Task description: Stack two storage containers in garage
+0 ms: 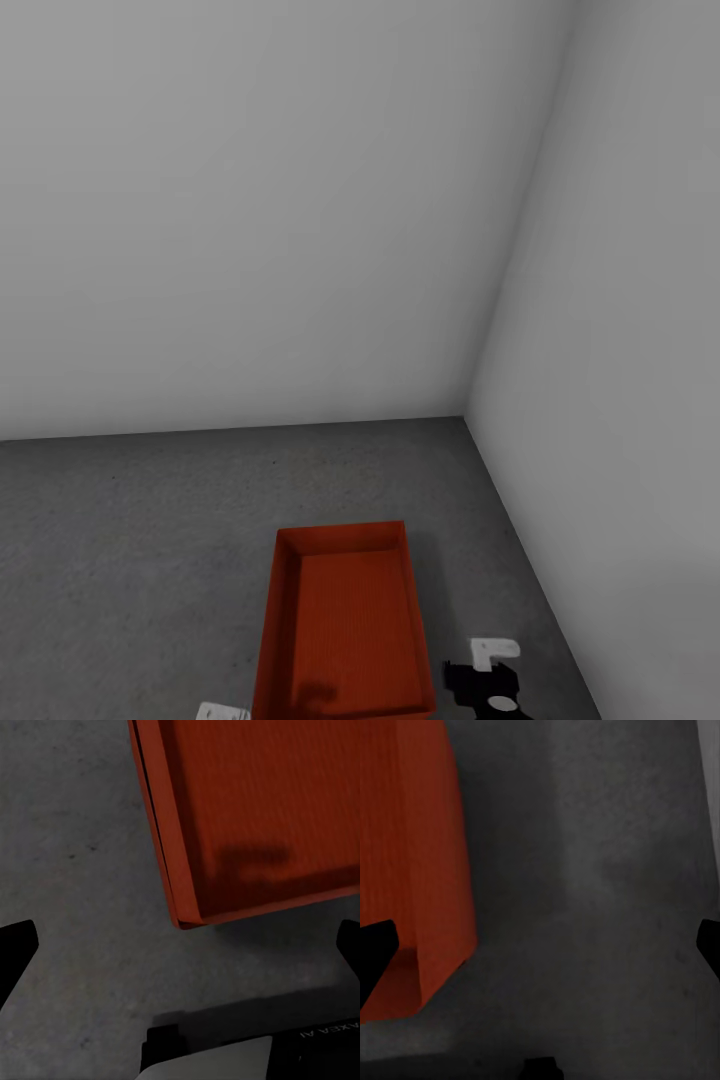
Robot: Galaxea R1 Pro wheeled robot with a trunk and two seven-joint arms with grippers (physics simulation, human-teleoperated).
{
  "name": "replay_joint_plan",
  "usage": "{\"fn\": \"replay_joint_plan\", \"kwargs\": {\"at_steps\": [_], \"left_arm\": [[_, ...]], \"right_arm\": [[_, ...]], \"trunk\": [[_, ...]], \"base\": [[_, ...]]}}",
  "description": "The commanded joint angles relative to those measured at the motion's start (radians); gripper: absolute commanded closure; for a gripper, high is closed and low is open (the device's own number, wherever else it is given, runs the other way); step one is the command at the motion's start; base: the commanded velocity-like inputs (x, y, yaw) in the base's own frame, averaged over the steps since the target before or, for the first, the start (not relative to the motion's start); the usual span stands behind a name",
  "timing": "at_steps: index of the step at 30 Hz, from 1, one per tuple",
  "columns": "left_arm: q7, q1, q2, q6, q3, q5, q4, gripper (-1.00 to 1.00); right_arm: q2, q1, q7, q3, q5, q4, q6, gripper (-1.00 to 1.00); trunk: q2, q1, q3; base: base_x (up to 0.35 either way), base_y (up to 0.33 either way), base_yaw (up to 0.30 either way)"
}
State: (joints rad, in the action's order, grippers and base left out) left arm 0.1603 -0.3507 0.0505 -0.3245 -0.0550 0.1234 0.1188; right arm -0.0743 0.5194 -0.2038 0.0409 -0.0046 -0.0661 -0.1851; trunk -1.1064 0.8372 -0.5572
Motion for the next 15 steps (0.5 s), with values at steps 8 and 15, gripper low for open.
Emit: {"fn": "replay_joint_plan", "kwargs": {"at_steps": [8,15], "left_arm": [[0.002,-0.001,0.000,-0.004,-0.006,0.010,-0.001,-1.00],[0.002,-0.001,0.000,-0.004,-0.005,0.010,-0.001,-1.00]], "right_arm": [[0.033,0.001,0.242,-0.002,-0.021,0.004,-0.001,-1.00],[0.044,0.001,0.173,-0.004,-0.080,0.005,-0.001,-1.00]], "trunk": [[-0.001,0.000,-0.001],[-0.001,0.000,-0.001]], "base": [[0.000,0.000,0.000],[0.000,0.000,0.000]]}}
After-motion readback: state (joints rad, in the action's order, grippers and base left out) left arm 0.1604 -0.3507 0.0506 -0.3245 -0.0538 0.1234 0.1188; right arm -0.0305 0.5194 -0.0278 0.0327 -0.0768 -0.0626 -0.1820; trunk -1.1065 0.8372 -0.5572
